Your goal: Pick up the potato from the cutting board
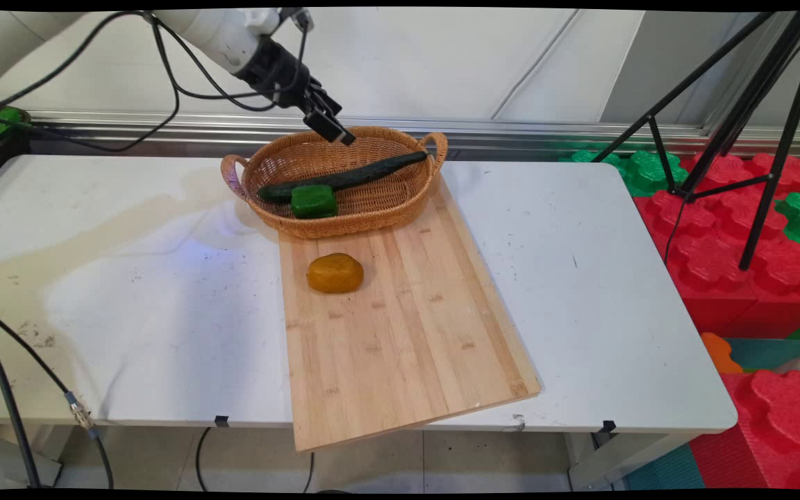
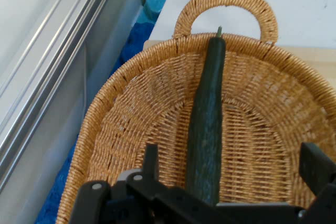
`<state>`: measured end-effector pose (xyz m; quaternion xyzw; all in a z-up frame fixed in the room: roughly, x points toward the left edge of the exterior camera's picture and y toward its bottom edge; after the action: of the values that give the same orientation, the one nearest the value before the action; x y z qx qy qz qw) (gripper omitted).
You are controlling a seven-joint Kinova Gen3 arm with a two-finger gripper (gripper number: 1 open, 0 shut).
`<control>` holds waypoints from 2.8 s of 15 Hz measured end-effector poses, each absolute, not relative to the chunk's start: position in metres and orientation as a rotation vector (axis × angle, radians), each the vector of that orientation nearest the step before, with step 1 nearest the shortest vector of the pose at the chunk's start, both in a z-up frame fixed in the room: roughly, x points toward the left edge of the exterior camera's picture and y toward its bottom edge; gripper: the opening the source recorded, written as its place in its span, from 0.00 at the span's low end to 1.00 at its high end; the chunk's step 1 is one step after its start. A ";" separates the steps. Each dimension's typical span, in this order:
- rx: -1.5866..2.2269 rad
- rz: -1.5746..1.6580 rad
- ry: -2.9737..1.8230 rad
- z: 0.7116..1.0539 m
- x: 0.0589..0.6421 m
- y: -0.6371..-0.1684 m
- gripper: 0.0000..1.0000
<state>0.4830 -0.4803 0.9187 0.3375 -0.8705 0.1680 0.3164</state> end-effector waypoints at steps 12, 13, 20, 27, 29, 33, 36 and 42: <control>0.980 0.295 -2.207 0.967 0.470 -0.388 1.00; 0.979 0.286 -2.210 0.967 0.468 -0.383 1.00; 0.937 0.196 -2.286 0.952 0.449 -0.336 1.00; 0.896 0.192 -2.390 0.914 0.431 -0.322 1.00; 0.887 0.186 -2.411 0.900 0.425 -0.322 1.00; 0.859 0.175 -2.467 0.872 0.412 -0.328 1.00; 0.837 0.172 -2.505 0.853 0.401 -0.334 1.00; 0.813 0.169 -2.555 0.828 0.385 -0.343 1.00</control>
<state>0.3847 -0.3430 0.8277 0.2948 -0.9266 0.0611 0.2256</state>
